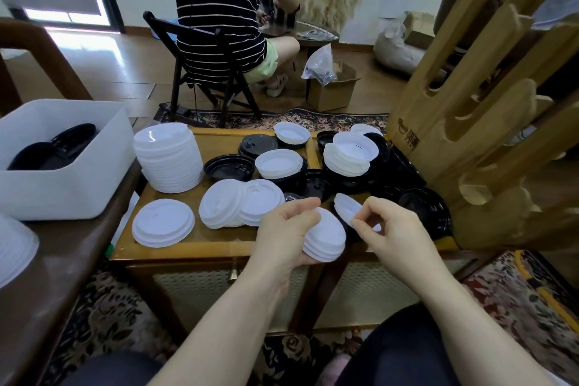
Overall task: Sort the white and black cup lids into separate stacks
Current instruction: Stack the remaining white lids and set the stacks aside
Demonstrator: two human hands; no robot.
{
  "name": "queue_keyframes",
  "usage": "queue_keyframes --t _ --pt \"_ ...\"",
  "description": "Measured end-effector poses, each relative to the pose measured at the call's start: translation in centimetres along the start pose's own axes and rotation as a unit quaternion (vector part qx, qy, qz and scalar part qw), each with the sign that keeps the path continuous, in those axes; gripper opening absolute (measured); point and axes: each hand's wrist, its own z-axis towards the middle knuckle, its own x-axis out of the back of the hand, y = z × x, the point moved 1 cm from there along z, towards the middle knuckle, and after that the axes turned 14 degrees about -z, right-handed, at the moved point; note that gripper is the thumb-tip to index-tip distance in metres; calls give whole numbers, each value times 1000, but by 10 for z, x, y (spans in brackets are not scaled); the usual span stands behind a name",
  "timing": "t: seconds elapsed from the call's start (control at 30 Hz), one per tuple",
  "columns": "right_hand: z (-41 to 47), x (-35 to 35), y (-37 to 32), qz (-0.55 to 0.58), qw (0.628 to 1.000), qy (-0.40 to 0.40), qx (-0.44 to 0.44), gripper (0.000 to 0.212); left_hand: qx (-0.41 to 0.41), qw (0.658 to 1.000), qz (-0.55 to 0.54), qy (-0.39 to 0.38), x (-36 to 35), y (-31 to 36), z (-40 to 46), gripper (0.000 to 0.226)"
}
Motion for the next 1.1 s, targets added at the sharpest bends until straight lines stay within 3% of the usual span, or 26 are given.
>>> queue_keyframes --t 0.13,0.2,0.27,0.37,0.43,0.5,0.7,0.87,1.03,1.1 --pt "-1 6 -4 41 997 63 -24 18 -26 1000 -7 12 3 2 1 27" --pt "-1 12 -7 175 975 121 -59 14 -37 999 -29 6 4 6 0 29" --pt "3 18 -8 363 915 125 -120 9 -52 997 -62 4 5 10 -1 32" --pt "10 19 -10 602 776 11 -186 10 -75 990 -119 8 8 15 1 43" --pt "12 16 -14 673 706 -70 -209 24 -69 986 -153 14 10 17 3 45" --pt "11 13 -19 693 674 -125 -224 29 -38 978 -203 7 10 17 4 43" --pt "12 10 -28 704 653 -157 -233 25 20 962 -270 -30 12 16 7 35" --pt "12 7 -32 688 680 -132 -218 39 23 962 -272 -28 12 18 5 33" --pt "15 12 -29 731 638 -72 -232 27 18 961 -276 -17 11 20 2 26" --pt "14 10 -30 712 659 -93 -226 31 12 962 -272 -21 10 20 1 27"
